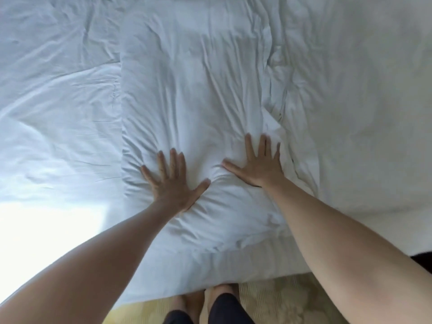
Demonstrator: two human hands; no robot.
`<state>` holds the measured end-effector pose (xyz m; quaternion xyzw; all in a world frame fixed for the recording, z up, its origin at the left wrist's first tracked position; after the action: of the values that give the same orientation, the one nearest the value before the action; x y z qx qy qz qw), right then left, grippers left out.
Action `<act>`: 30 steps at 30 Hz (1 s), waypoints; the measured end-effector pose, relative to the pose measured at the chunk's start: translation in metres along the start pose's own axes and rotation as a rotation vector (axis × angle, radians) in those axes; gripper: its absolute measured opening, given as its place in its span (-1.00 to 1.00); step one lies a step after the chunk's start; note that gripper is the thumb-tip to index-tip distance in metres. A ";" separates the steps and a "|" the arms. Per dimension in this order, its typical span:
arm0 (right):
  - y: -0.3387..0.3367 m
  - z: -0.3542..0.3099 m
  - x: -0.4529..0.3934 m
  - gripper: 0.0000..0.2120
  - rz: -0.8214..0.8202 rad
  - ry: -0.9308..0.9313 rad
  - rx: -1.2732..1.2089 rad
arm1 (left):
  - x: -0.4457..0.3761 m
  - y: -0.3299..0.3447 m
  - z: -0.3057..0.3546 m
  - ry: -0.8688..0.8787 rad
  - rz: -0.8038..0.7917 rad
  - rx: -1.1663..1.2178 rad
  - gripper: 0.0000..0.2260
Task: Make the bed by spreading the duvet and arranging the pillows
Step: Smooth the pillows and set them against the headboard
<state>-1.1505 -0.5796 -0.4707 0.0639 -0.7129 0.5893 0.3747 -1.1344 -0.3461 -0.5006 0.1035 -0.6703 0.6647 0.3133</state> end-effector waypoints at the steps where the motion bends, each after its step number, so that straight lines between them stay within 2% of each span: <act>1: 0.006 0.003 0.011 0.17 -0.028 0.005 -0.002 | 0.007 0.003 0.000 0.008 -0.029 -0.005 0.04; 5: 0.021 0.012 0.036 0.36 -0.212 0.029 0.064 | 0.021 0.013 -0.004 0.050 -0.087 -0.020 0.17; 9: 0.012 0.012 0.039 0.51 -0.467 0.022 0.266 | 0.017 0.007 -0.005 0.058 -0.261 -0.042 0.32; 11: 0.012 0.012 0.038 0.55 -0.474 0.037 0.351 | 0.013 0.004 -0.007 0.070 -0.342 -0.077 0.37; 12: 0.016 0.011 0.037 0.54 -0.420 0.036 0.365 | 0.012 0.003 -0.008 0.075 -0.361 -0.095 0.38; 14: 0.038 0.011 0.034 0.44 -0.242 0.014 0.315 | 0.012 0.006 -0.009 0.070 -0.348 -0.127 0.40; 17: 0.069 0.011 0.035 0.19 0.085 0.010 0.216 | 0.011 0.019 -0.004 0.067 -0.213 -0.155 0.38; 20: 0.080 0.006 0.039 0.00 0.209 0.047 0.142 | 0.013 0.027 -0.001 0.082 -0.103 -0.158 0.34; 24: 0.064 0.001 0.041 -0.04 0.096 0.087 0.148 | 0.016 0.022 -0.021 0.166 -0.014 -0.066 0.26; 26: 0.037 0.006 0.039 0.06 -0.100 0.024 0.122 | 0.019 0.012 -0.043 0.159 0.056 0.041 0.20; 27: 0.016 0.010 0.038 0.05 -0.218 0.006 0.030 | 0.019 0.008 -0.055 0.099 0.085 0.115 0.20; 28: -0.005 0.013 0.037 -0.04 -0.283 0.003 -0.114 | 0.019 0.006 -0.067 0.009 0.102 0.209 0.21; 29: -0.022 0.018 0.035 -0.17 -0.274 0.004 -0.250 | 0.018 0.004 -0.079 -0.088 0.111 0.332 0.23; 30: -0.033 0.024 0.031 -0.27 -0.199 0.014 -0.335 | 0.017 0.002 -0.089 -0.181 0.104 0.472 0.26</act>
<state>-1.1661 -0.5999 -0.4267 0.0665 -0.7886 0.4229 0.4415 -1.1235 -0.2561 -0.5004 0.1981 -0.5263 0.8060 0.1846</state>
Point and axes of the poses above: each hand's wrist, its own x-axis away from the middle knuckle, its own y-axis out of the palm, z = x × y, the point moved 2 cm from there along -x, towards the middle knuckle, and after that the axes turned 6 degrees about y, right-handed, at the moved point
